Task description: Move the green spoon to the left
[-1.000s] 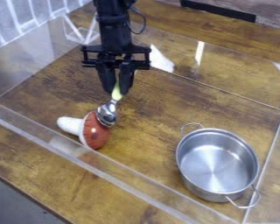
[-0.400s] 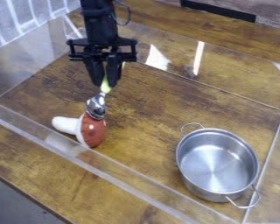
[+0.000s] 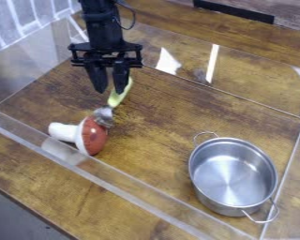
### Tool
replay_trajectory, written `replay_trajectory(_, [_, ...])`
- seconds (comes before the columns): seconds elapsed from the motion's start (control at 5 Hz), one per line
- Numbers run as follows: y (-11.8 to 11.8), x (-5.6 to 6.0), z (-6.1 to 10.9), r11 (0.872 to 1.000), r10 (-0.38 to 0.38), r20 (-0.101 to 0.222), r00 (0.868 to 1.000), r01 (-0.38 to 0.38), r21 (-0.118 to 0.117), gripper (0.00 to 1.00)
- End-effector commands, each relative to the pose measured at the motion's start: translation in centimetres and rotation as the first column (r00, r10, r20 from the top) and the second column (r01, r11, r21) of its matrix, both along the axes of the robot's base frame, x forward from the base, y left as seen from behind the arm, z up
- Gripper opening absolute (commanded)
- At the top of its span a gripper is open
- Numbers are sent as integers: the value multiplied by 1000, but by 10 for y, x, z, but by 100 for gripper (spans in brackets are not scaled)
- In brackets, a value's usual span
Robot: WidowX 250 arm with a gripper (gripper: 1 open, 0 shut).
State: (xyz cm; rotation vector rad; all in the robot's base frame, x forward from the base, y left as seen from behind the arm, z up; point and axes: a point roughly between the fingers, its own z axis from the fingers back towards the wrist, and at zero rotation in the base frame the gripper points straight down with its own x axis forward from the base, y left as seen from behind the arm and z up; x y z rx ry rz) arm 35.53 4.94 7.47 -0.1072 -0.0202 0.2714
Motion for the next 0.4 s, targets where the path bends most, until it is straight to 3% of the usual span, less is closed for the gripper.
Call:
replay_trajectory(0.0, [7, 11, 56, 1000, 7, 143, 990, -9, 14, 100])
replay_trajectory(0.2, [6, 14, 54, 1000, 3, 144, 990, -5, 16, 100])
